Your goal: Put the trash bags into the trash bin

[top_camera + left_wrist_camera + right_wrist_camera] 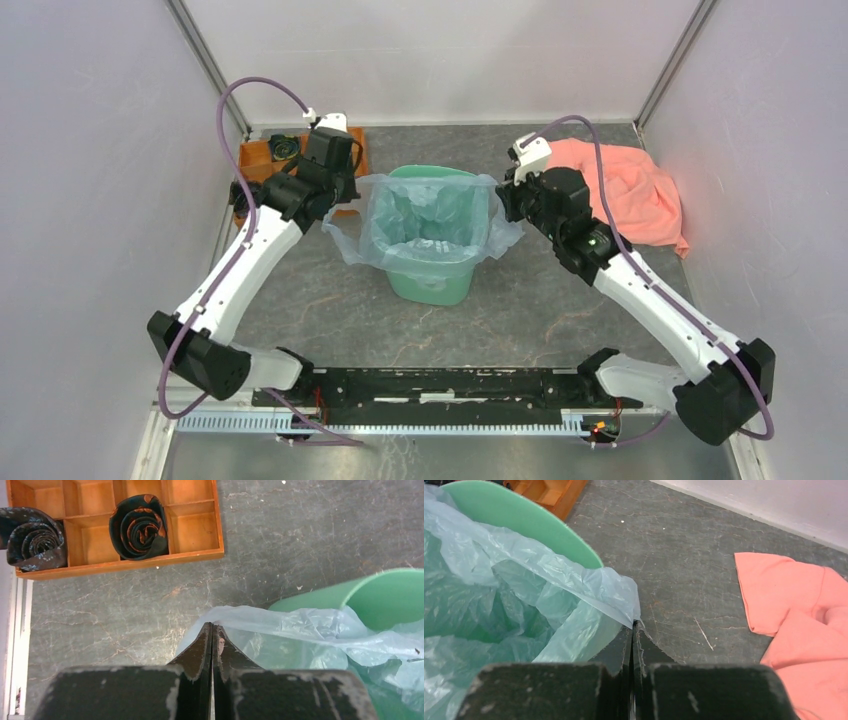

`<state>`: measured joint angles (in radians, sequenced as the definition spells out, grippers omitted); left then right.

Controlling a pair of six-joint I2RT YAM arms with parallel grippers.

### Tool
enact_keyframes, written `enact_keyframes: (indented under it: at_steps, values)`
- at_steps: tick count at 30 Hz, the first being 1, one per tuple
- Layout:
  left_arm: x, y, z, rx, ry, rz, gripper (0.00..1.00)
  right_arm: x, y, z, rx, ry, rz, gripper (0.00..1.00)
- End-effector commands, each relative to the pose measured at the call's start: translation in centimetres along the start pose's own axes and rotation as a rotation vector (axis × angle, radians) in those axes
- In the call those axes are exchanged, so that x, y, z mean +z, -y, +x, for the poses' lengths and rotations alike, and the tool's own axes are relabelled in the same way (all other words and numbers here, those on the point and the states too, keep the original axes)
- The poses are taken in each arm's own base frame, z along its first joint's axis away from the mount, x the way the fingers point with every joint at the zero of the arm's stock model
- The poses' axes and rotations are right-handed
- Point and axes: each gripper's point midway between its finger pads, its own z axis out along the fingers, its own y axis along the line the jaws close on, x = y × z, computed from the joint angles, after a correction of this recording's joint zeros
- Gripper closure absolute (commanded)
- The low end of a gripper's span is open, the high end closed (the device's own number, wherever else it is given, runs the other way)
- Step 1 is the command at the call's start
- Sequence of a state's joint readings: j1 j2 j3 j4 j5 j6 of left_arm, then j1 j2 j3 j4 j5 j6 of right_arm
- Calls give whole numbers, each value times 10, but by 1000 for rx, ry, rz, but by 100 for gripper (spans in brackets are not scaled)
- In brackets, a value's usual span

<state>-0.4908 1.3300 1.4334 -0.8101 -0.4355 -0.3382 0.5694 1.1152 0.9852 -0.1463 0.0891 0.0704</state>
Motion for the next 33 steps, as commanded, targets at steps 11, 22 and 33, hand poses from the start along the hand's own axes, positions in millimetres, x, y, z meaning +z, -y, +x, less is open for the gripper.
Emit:
enact_keyframes:
  at_steps: [11, 22, 33]
  values:
    - [41, 33, -41, -143, 7, 253, 98, 30, 10, -15, 150, -9, -47, 90]
    - [39, 45, -45, -218, 34, 352, 98, 40, 23, 30, 169, -75, -42, 85]
    - [14, 24, -57, -213, 126, 317, 98, 39, 1, -4, 196, 11, -171, 84]
